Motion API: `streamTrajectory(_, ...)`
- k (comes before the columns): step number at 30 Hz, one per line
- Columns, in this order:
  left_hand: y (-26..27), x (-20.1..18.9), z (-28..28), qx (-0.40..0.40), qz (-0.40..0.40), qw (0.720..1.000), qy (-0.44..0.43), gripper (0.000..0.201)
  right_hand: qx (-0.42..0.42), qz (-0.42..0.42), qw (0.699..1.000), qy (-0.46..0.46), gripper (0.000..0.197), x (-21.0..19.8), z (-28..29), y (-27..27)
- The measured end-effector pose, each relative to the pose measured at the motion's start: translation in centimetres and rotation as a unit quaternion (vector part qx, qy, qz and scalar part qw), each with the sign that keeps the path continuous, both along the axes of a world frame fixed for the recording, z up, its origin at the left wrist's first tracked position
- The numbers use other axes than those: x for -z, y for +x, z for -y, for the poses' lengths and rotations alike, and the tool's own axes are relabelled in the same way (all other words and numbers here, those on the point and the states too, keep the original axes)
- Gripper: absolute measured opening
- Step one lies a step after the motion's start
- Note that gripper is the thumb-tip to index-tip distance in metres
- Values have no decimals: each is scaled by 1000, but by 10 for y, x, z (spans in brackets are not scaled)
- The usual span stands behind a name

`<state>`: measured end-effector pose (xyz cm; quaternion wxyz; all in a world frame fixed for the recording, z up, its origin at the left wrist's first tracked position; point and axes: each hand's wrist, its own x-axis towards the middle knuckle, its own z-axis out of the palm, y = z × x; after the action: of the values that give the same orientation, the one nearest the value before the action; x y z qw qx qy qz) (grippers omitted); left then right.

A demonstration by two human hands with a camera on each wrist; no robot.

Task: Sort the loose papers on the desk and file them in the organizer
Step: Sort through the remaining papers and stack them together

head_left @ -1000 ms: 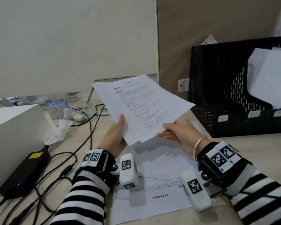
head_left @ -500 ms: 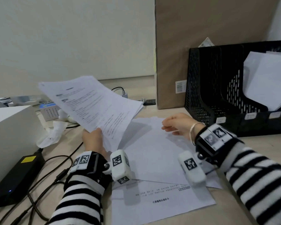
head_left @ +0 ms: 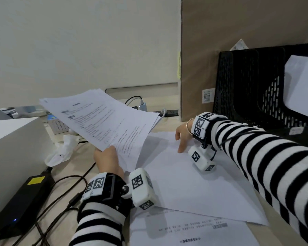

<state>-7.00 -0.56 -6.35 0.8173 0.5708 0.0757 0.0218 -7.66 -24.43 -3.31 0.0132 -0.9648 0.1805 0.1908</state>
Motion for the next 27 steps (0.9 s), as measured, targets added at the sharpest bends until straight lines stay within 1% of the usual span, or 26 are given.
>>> streamTrajectory(2, 1, 0, -1, 2, -6, 1000, -9, 45, 8, 17, 1000, 16, 66, 2, 6, 3)
streamTrajectory(3, 3, 0, -1, 4, -8, 1000, -16, 45, 11, 48, 999, 12, 57, 3, 10, 5)
streamTrajectory(5, 4, -1, -2, 8, -15, 1000, -22, 46, 43, 131, 990, 10, 28, 1, 15, 7)
streamTrajectory(8, 3, 0, -3, 15, -18, 999, -27, 46, 122, 238, 963, 22, 34, -5, 22, 5)
streamTrajectory(9, 3, 1, -4, 17, -18, 999, -26, 46, 139, 256, 956, 30, 29, -8, 23, 2)
streamTrajectory(10, 2, 0, -3, 20, -20, 999, -20, 45, 155, 257, 953, 34, 23, -12, 25, -2)
streamTrajectory(11, 1, 1, -3, 21, -21, 999, -11, 44, 162, 261, 951, 43, 22, -14, 28, -4)
streamTrajectory(12, 1, 1, -2, 24, -22, 999, -7, 43, 168, 269, 947, 45, 24, -17, 31, -6)
streamTrajectory(15, 0, 2, 0, 33, -20, 999, 5, 41, 180, 331, 924, 62, 27, -24, 37, -11)
streamTrajectory(16, -1, 2, 0, 34, -20, 999, 11, 40, 177, 333, 923, 74, 28, -25, 38, -12)
streamTrajectory(17, 0, 2, 1, 34, -20, 999, 14, 40, 169, 327, 925, 91, 29, -25, 39, -12)
streamTrajectory(18, -1, 2, 2, 34, -22, 999, 15, 40, 159, 306, 933, 99, 30, -25, 38, -15)
streamTrajectory(21, -1, 4, 4, 36, -26, 999, 19, 41, 138, 216, 965, 52, 40, -20, 31, -24)
streamTrajectory(22, -1, 4, 4, 36, -27, 999, 19, 41, 131, 194, 971, 42, 47, -18, 28, -25)
streamTrajectory(23, -1, 4, 4, 32, -28, 999, 18, 41, 124, 177, 976, 38, 56, -15, 27, -23)
streamTrajectory(25, 0, 3, 4, 25, -27, 999, 15, 41, 115, 116, 986, 26, 78, -13, 23, -24)
streamTrajectory(26, 0, 3, 4, 25, -24, 999, 11, 41, 111, 70, 991, 11, 85, -13, 20, -24)
streamTrajectory(27, 0, 3, 4, 23, -22, 999, 9, 42, 106, 27, 994, -4, 85, -11, 19, -22)
